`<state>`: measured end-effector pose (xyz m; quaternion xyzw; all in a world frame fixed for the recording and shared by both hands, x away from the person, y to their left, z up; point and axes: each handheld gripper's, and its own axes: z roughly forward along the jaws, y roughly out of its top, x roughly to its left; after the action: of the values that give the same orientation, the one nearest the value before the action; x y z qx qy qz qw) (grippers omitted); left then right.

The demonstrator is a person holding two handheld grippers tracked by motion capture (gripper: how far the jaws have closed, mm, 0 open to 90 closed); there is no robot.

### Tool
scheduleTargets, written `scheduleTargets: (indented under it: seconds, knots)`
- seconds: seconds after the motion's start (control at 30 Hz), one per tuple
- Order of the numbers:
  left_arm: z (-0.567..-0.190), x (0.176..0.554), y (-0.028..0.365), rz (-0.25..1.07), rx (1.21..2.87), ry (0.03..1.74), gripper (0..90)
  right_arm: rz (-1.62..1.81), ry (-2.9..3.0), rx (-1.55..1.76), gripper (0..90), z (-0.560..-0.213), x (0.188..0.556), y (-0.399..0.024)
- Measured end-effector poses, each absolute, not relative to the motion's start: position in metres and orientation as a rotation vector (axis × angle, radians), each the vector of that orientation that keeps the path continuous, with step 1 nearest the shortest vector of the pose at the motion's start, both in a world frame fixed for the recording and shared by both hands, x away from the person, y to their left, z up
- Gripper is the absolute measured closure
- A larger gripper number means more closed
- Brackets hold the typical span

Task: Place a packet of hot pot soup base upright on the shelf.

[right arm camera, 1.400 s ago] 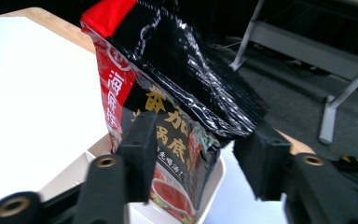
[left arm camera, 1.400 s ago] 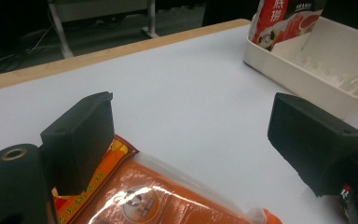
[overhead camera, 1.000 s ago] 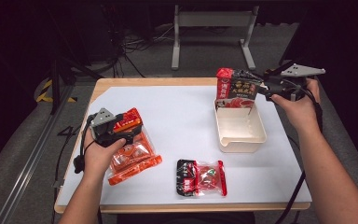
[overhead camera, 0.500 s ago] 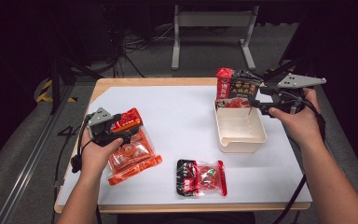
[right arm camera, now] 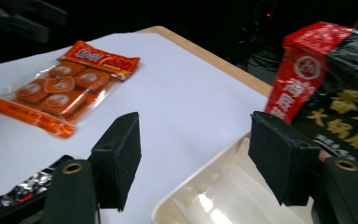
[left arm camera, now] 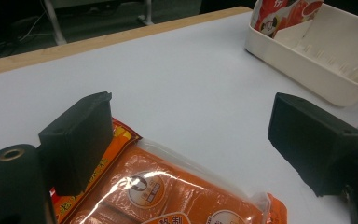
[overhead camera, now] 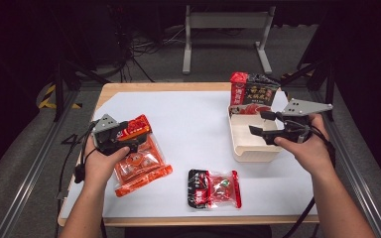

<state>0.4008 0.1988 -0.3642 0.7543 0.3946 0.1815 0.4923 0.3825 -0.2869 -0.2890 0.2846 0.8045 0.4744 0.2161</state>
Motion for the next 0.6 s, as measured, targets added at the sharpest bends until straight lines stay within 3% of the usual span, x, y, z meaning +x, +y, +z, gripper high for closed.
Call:
scheduleTargets:
  seconds: [0.6]
  knots:
    - [-0.358, 0.401, 0.209, 0.471, 1.828, 0.966, 15.5, 1.349, 2.242, 0.789, 32.9, -0.318, 0.376, -0.271]
